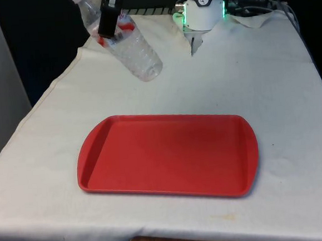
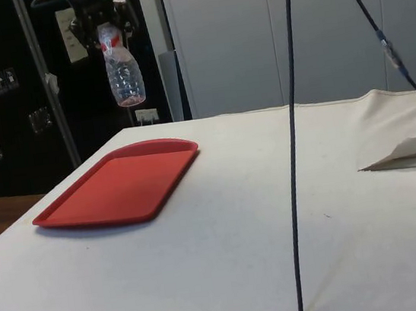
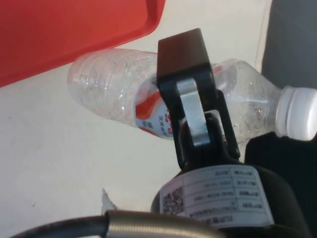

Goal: Place the bottle upright on the tray.

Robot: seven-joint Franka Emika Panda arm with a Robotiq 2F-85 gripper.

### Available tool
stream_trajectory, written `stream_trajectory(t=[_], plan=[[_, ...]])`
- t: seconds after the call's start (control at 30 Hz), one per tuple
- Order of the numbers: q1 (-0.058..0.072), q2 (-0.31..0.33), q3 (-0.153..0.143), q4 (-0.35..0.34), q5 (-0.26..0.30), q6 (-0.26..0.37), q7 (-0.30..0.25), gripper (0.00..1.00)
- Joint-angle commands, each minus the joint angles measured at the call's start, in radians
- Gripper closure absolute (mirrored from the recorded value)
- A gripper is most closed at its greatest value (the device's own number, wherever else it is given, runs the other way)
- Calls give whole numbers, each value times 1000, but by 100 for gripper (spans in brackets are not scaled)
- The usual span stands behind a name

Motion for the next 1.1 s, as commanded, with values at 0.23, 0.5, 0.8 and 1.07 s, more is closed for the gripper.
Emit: stream_trajectory(t=[0.23,0.5,0.8,1.07], plan=[[7,17,-4,0,-55,32,76,100],[8,33,-4,2,-98,43,127,100],[11,53,-4,5,-150,51,192,100],[14,71,-5,11,-201,53,253,100]])
